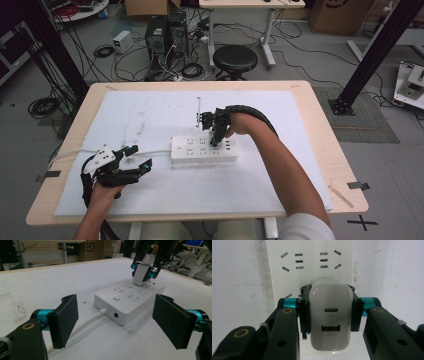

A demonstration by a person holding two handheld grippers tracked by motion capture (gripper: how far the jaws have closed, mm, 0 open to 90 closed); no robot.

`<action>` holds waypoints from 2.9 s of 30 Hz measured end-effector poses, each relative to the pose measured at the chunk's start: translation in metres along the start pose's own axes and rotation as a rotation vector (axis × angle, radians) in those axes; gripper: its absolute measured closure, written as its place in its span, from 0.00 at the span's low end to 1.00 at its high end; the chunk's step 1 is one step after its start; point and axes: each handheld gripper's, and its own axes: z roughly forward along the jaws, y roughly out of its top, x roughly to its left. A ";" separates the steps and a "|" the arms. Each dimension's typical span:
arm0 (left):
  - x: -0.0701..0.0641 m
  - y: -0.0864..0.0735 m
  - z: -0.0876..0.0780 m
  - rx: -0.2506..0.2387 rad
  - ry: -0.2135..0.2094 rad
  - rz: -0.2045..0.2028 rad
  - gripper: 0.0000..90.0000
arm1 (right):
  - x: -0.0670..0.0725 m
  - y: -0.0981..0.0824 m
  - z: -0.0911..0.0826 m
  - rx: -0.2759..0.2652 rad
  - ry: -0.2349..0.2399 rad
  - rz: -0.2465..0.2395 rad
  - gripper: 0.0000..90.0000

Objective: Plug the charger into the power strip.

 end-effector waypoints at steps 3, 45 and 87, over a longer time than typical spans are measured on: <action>0.000 0.000 0.001 -0.001 0.001 -0.001 0.23 | 0.000 0.001 0.000 0.013 0.004 -0.001 0.71; -0.009 0.002 0.002 0.009 0.005 -0.006 0.23 | 0.003 -0.041 -0.025 -0.336 -0.059 0.239 0.31; -0.007 0.015 -0.008 -0.013 0.007 0.027 0.23 | 0.107 -0.188 -0.044 -0.506 -0.242 0.656 0.25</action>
